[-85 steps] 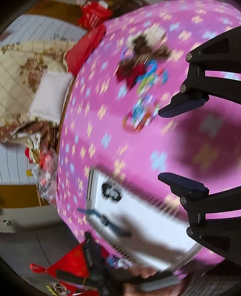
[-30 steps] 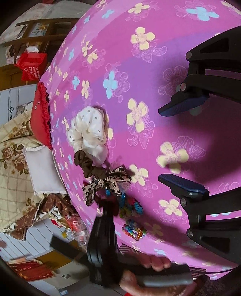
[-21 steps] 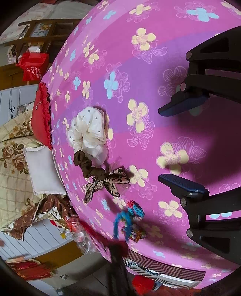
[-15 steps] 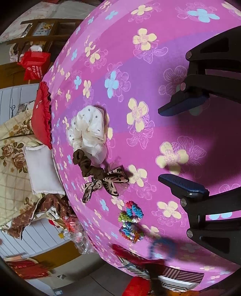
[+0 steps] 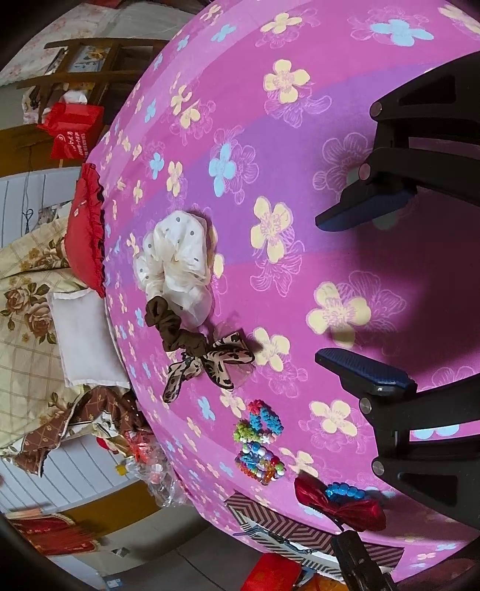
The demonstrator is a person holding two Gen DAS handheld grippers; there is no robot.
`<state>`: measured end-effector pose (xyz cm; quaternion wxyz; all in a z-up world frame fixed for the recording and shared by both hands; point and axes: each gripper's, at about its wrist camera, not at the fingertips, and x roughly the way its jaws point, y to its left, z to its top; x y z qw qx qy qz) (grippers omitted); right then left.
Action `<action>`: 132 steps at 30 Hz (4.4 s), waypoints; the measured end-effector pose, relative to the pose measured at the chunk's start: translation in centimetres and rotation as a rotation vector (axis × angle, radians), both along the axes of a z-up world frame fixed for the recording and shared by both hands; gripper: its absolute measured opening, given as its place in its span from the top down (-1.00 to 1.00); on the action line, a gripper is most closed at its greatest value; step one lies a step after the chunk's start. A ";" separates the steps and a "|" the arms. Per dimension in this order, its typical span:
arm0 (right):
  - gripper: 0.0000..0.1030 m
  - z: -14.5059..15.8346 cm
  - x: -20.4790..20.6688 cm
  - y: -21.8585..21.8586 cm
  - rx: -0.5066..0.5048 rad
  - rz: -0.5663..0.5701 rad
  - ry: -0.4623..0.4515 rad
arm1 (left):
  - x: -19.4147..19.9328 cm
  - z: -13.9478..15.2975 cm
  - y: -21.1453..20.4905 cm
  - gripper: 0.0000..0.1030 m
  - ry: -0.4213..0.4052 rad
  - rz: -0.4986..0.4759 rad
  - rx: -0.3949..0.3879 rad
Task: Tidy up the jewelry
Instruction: 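Lift the red bow with the left gripper while the right gripper grasps a green bead bracelet, then place the red bow and green bracelet in the tray with both grippers, then grasp the blue bead bracelet with the left gripper while the right gripper reaches for the leopard bow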
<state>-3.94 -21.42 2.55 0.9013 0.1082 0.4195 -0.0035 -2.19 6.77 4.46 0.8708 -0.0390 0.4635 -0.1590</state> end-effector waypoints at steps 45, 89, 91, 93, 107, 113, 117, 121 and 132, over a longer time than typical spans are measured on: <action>0.78 9.9 8.0 17.0 -0.041 0.343 0.020 | 2.2 4.3 17.1 0.79 -0.077 0.246 -0.185; 0.78 1.5 15.5 43.2 -0.009 0.579 0.282 | 5.8 -3.3 30.2 0.78 0.222 0.551 -0.245; 0.78 0.8 15.4 43.3 -0.017 0.582 0.296 | 5.8 -3.4 30.1 0.78 0.219 0.551 -0.244; 0.78 0.2 15.8 43.6 -0.028 0.579 0.302 | 6.0 -3.4 30.1 0.78 0.211 0.548 -0.248; 0.05 1.2 18.0 43.5 0.026 0.530 0.252 | 6.8 -2.5 29.9 0.05 0.201 0.511 -0.291; 0.05 3.5 16.7 41.4 0.059 0.518 0.220 | 5.6 -1.8 30.0 0.04 0.185 0.461 -0.361; 0.05 6.0 14.9 39.1 0.116 0.516 0.174 | 4.6 -0.2 29.9 0.01 0.101 0.398 -0.465; 0.05 8.1 12.1 35.1 0.115 0.502 0.112 | 3.4 2.1 29.5 -0.26 -0.029 0.386 -0.492; 0.05 5.5 2.1 17.5 -0.089 0.280 0.102 | 1.1 5.4 22.3 -0.26 -0.153 0.263 -0.366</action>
